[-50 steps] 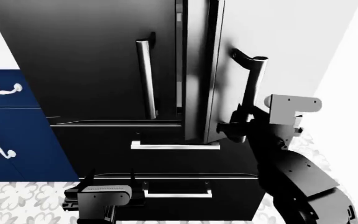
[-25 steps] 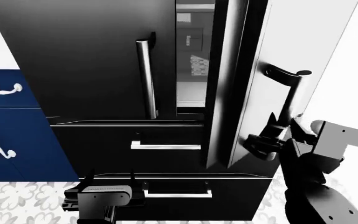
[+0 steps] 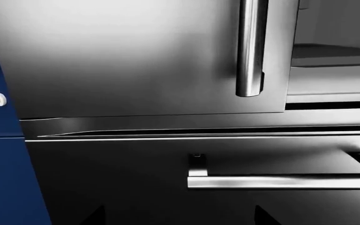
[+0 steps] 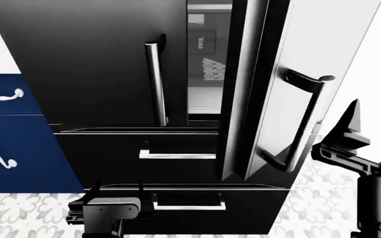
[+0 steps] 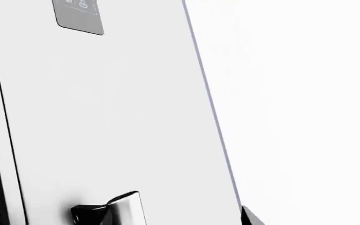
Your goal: Open the fridge doors
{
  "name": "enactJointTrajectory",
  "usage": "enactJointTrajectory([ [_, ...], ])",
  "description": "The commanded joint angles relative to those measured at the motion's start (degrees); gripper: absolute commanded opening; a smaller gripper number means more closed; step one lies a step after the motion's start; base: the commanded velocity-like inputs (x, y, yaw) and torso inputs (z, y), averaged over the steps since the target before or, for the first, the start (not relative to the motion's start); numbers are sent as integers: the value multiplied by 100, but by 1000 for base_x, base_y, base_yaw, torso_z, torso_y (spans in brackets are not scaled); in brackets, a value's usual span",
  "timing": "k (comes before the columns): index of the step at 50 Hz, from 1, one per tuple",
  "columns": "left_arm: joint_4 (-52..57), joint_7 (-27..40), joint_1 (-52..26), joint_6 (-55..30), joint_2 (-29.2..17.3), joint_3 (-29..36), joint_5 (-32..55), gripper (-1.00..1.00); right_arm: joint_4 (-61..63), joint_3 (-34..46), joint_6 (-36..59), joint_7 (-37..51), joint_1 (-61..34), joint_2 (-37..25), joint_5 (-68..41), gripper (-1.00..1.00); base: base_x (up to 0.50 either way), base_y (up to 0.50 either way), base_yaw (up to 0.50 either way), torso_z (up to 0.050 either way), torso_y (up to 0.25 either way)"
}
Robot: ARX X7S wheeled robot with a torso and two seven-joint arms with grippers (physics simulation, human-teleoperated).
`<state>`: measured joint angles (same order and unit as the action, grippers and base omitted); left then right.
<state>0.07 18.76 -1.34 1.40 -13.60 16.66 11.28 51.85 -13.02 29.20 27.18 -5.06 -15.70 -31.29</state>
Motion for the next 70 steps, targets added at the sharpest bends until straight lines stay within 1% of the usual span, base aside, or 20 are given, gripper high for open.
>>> enactJointTrajectory([
  [1, 0, 27, -7, 4, -20, 27, 22, 100, 724, -147, 56, 266, 128, -164, -134, 100, 0, 0, 0, 0, 0],
  [3, 0, 31, -8, 6, -23, 30, 28, 100, 808, 27, -13, 542, 100, -454, -283, 100, 0, 0, 0, 0, 0],
  [5, 0, 35, -10, 7, -26, 35, 32, 100, 811, 504, -385, 1228, 76, -1195, -650, 100, 0, 0, 0, 0, 0],
  [6, -1, 37, -11, 9, -27, 37, 35, 100, 812, 872, -667, 1663, 27, -1684, -782, 100, 0, 0, 0, 0, 0],
  [8, -9, 38, -15, 15, -30, 39, 42, 100, 812, 1696, -1243, 2559, -226, -2672, -1012, 100, 0, 0, 0, 0, 0],
  [10, -15, 37, -20, 23, -33, 40, 52, 100, 813, 2713, -1769, 3365, -791, -3573, -1166, 100, 0, 0, 0, 0, 0],
  [13, -17, 39, -22, 30, -38, 43, 65, 100, 813, 4359, -2310, 4185, -2076, -4419, -1310, 100, 0, 0, 0, 0, 0],
  [16, -4, 42, -15, 38, -46, 48, 76, 100, 813, 6051, -2579, 4742, -3661, -4791, -1442, 100, 0, 0, 0, 0, 0],
  [18, 7, 44, -8, 42, -52, 52, 82, 100, 813, 6919, -2647, 4994, -4536, -4844, -1556, 100, 0, 0, 0, 0, 0],
  [21, 15, 50, -7, 42, -58, 63, 83, 100, 812, 7764, -2645, 5188, -5501, -4777, -1752, 100, 0, 0, 0, 0, 0],
  [25, 16, 61, -11, 39, -66, 74, 84, 100, 810, 8504, -2673, 5365, -6377, -4646, -1920, 100, 0, 0, 0, 0, 0],
  [29, 12, 67, -17, 38, -74, 84, 89, 100, 789, 8763, -2591, 5392, -6757, -4463, -2058, 100, 0, 0, 0, 0, 0],
  [34, 10, 76, -26, 36, -82, 97, 94, 100, 679, 8770, -2535, 5257, -6964, -4242, -2267, 100, 0, 0, 0, 0, 0],
  [44, 7, 97, -36, 37, -95, 127, 98, 100, 623, 8717, -2135, 5133, -7589, -3638, -2775, 100, 0, 0, 0, 0, 0],
  [61, -5, 119, -39, 68, -121, 161, 127, 100, 704, 8822, -1669, 5214, -8197, -2853, -3124, 100, 0, 0, 0, 0, 0],
  [70, -1, 122, -36, 87, -134, 168, 166, 100, 474, 8843, -1546, 5076, -8437, -2544, -3287, 100, 0, 0, 0, 0, 0],
])
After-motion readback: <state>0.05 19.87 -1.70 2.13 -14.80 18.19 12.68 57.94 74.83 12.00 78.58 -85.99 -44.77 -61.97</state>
